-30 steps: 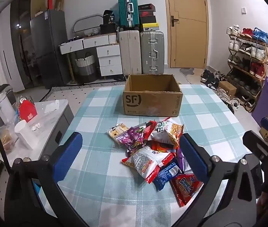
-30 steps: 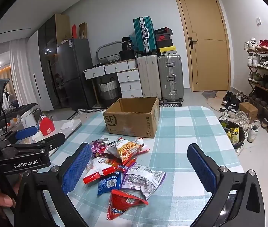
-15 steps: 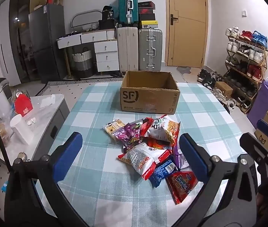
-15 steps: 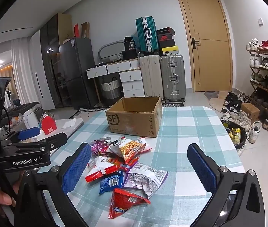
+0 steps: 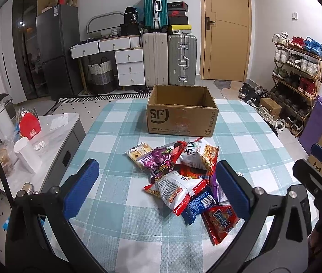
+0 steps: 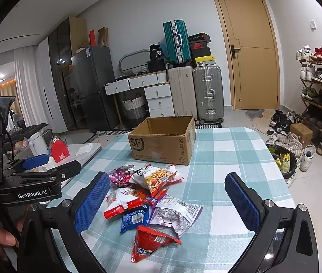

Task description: Organize snacks

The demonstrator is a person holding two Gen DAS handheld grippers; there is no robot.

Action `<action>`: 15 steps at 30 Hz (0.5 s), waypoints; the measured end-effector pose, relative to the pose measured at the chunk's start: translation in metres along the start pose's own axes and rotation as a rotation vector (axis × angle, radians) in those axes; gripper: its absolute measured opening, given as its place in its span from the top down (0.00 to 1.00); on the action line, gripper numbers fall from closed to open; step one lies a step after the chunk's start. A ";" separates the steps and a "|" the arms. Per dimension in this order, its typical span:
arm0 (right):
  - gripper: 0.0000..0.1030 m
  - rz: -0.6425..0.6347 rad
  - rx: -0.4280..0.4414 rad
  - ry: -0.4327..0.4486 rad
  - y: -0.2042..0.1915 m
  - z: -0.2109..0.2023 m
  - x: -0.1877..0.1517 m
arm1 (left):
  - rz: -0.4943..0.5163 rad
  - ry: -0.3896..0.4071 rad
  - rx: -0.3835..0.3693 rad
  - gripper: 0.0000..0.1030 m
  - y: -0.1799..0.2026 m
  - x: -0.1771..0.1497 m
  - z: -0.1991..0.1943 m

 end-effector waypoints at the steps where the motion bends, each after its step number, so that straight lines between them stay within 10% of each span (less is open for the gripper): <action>1: 0.00 0.004 0.011 0.001 0.001 -0.001 0.000 | -0.002 0.000 0.002 0.01 -0.001 0.000 0.001; 15: 0.00 0.019 -0.020 -0.029 0.005 0.002 -0.002 | -0.012 0.024 0.017 0.01 -0.006 -0.004 -0.003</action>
Point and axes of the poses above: each gripper's, at about its wrist camera, not at the fingertips, and z roughly the way its jaws point, y to its right, x to its top, the point moved 1 cm from there along z, roughly the way its jaws point, and after that the axes turned 11 degrees about -y, right-handed, at the moved point
